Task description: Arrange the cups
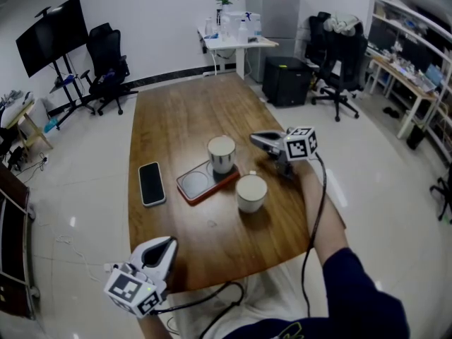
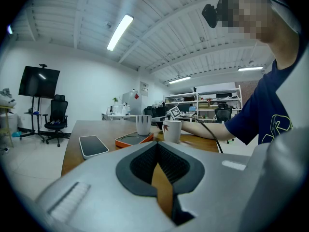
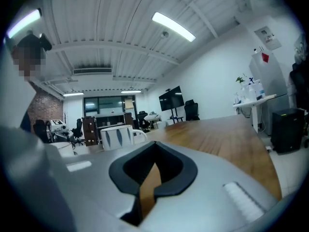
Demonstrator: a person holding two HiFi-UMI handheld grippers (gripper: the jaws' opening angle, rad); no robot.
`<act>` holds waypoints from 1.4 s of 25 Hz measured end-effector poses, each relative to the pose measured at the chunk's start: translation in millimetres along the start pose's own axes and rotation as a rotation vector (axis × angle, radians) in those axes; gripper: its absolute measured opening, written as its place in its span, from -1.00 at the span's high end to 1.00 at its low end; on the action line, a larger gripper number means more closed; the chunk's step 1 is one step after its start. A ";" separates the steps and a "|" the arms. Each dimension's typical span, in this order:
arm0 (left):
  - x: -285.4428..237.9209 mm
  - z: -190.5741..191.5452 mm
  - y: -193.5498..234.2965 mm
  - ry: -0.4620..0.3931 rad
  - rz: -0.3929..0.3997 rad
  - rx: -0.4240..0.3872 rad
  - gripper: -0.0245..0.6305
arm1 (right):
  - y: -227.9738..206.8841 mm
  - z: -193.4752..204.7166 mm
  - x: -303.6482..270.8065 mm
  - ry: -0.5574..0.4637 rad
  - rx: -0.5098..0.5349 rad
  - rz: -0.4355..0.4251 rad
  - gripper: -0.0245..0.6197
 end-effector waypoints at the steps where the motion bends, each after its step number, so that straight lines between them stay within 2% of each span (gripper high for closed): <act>1: 0.1 -0.4 0.0 0.000 0.000 0.000 0.92 | -1.5 3.1 -2.1 0.030 0.011 0.025 0.92; 4: 0.4 -1.7 0.1 0.000 0.000 0.001 0.92 | -4.7 14.8 -11.2 0.140 0.057 0.115 0.92; 7: -0.7 -1.2 0.4 -0.001 0.001 0.003 0.92 | -5.1 15.0 -8.8 0.144 0.066 0.161 0.92; 12: -2.4 3.0 2.3 0.002 -0.004 0.002 0.92 | 12.4 28.6 5.3 0.164 0.058 0.131 0.92; 17: -3.0 2.1 3.1 0.005 -0.003 0.004 0.92 | 52.9 42.9 37.3 0.170 0.064 0.075 0.92; 21: -4.2 0.7 1.9 0.008 0.007 0.000 0.92 | 84.6 57.2 62.0 0.160 0.050 0.111 0.92; 25: -4.1 2.5 2.5 0.007 0.000 0.006 0.92 | 108.4 64.1 81.4 0.140 0.026 0.241 0.92; 29: -3.2 0.9 2.0 0.008 -0.003 0.003 0.92 | 136.9 51.3 99.6 0.019 0.063 0.356 0.92; 35: -17.6 -1.6 0.3 -0.004 -0.106 0.019 0.92 | 155.1 59.5 104.0 -0.014 0.085 0.353 0.92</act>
Point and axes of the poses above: the fingertips, and each gripper's own axes: x backward along the fingers, y to its left, z out of its underside, the point moved 2 cm from there along x, backward along the fingers, and after that the axes turned 1 degree about y, right-handed, at the moved point
